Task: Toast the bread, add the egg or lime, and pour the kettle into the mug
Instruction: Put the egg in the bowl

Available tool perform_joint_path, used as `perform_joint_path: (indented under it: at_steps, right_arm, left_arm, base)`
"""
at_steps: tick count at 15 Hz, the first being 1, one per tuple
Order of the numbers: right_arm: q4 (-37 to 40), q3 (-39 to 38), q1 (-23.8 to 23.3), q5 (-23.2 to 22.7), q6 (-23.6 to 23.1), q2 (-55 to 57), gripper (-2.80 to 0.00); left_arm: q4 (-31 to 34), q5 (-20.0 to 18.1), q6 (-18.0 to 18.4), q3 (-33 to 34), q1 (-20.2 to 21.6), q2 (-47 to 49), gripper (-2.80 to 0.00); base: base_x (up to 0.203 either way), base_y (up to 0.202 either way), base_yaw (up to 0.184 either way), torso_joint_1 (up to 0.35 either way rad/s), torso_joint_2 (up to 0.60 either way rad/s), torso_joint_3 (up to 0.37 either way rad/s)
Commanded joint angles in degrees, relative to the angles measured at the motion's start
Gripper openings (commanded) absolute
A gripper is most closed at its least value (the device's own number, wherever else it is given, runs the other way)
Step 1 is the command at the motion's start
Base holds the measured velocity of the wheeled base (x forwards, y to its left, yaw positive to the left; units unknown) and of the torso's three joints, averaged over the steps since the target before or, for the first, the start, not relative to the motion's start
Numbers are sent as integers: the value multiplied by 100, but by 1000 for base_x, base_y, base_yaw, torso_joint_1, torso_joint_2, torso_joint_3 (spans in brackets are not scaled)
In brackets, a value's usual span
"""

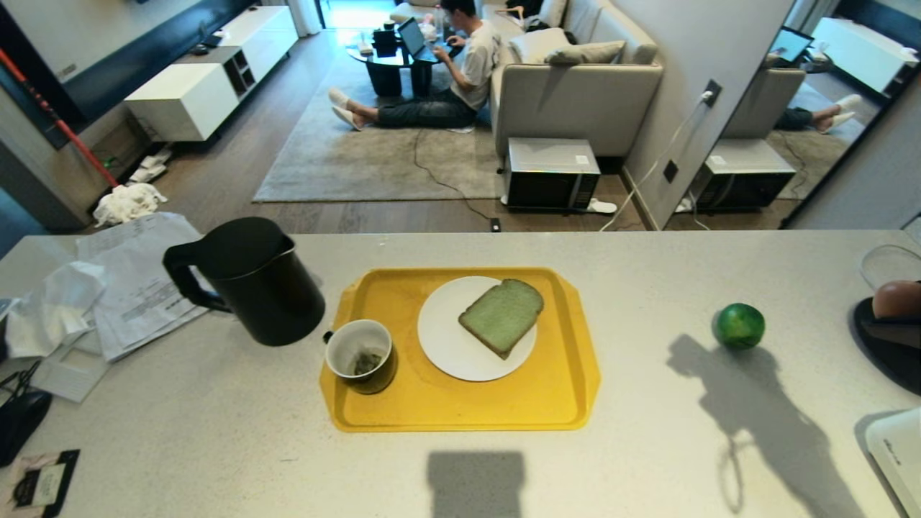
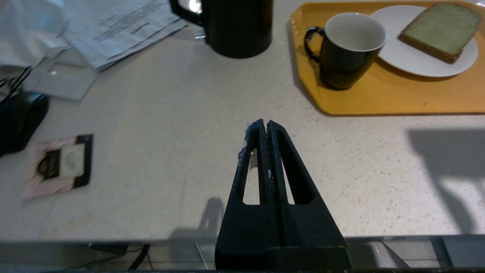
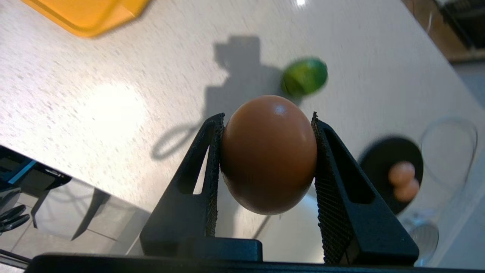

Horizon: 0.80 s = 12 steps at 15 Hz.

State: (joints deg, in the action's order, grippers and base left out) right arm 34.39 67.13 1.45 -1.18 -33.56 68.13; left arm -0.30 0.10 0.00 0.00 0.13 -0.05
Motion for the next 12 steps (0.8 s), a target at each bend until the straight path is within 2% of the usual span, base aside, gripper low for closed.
perform_joint_path:
  at_steps: [1, 6, 10, 12]
  right_arm:
    - [24, -7, 77, -5, -27, 79, -280]
    - [16, -9, 469, -5, -28, 167, -280]
    - [12, -72, 1375, 23, -66, 296, -280]
    - [-99, -167, 1908, 252, -95, 580, -280]
  left_arm:
    - [-5, 2, 0, 9, 4, -4, -280]
    - [-5, 3, 0, 9, -2, -4, -280]
    - [-5, 6, 0, 9, 4, -4, -280]
    - [-5, 0, 0, 9, 2, -4, -280]
  base:
    - [2, -8, 169, 7, 2, 2]
    - [0, -8, 152, 2, 0, 5]
    - [0, 0, 14, 1, 0, 1]
    - [0, 0, 0, 0, 0, 0]
